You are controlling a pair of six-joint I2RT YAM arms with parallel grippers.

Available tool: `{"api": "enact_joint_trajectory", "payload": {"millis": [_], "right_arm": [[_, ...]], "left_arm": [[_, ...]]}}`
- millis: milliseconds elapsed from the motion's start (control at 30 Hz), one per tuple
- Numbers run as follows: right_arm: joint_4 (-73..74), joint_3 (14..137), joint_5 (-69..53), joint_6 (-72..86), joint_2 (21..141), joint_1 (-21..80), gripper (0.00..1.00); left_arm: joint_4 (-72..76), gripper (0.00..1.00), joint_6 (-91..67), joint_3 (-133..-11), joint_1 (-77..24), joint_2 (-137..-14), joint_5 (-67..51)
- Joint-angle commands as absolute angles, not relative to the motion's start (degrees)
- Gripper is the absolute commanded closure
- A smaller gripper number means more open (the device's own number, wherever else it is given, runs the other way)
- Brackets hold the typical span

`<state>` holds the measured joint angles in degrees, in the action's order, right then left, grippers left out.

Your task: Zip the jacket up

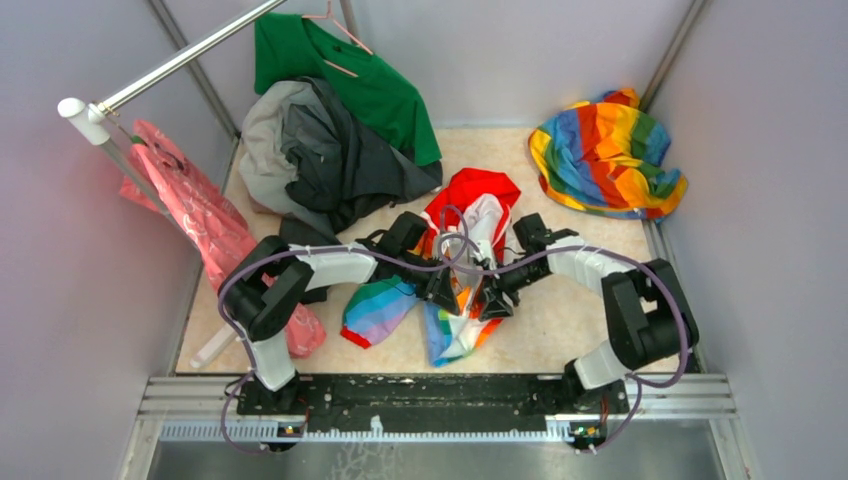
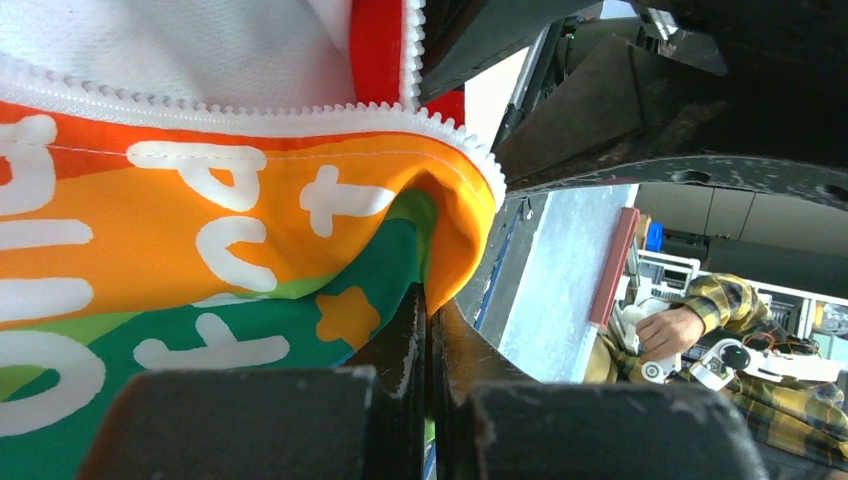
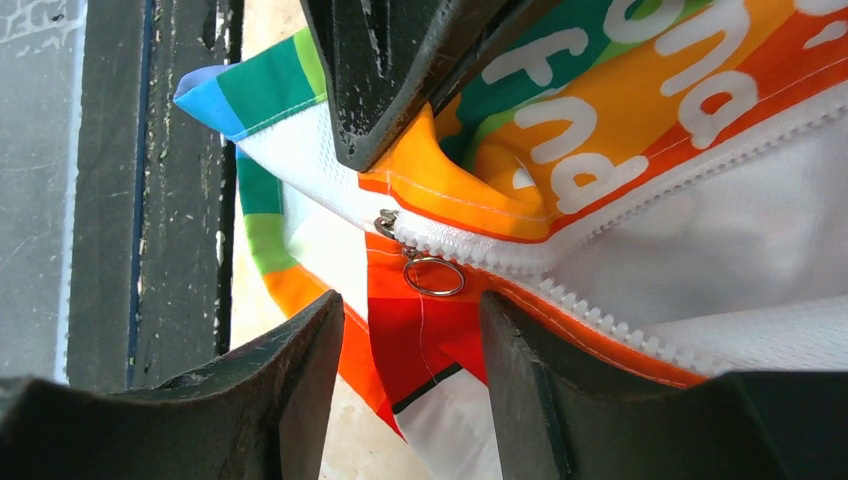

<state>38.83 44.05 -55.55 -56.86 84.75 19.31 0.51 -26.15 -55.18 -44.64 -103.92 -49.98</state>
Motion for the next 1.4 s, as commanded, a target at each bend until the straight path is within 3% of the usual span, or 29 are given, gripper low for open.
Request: {"api": "enact_joint_trajectory", "payload": {"millis": [0,433,633,1367], "right_arm": [[39.8,47.1,-59.4,-58.2,87.9,19.1,0.47],[42.5,48.8,-62.3,-59.6,92.6,19.1,0.50],[50.3,51.2,-64.2,-67.6,92.5,19.1,0.51],[61.1,55.0,-74.4,-71.4,96.8,18.8,0.55]], "left_arm": [[1.6,1.00,-25.5,-56.1,-44.8,-102.9,-51.2],[4.5,1.00,-27.4,-55.2,-44.8,-102.5,-52.1],[4.3,1.00,-26.9,-55.4,-44.9,-101.7,-52.1],[-14.0,1.00,-14.8,-62.7,-45.0,-98.3,-48.0]]}}
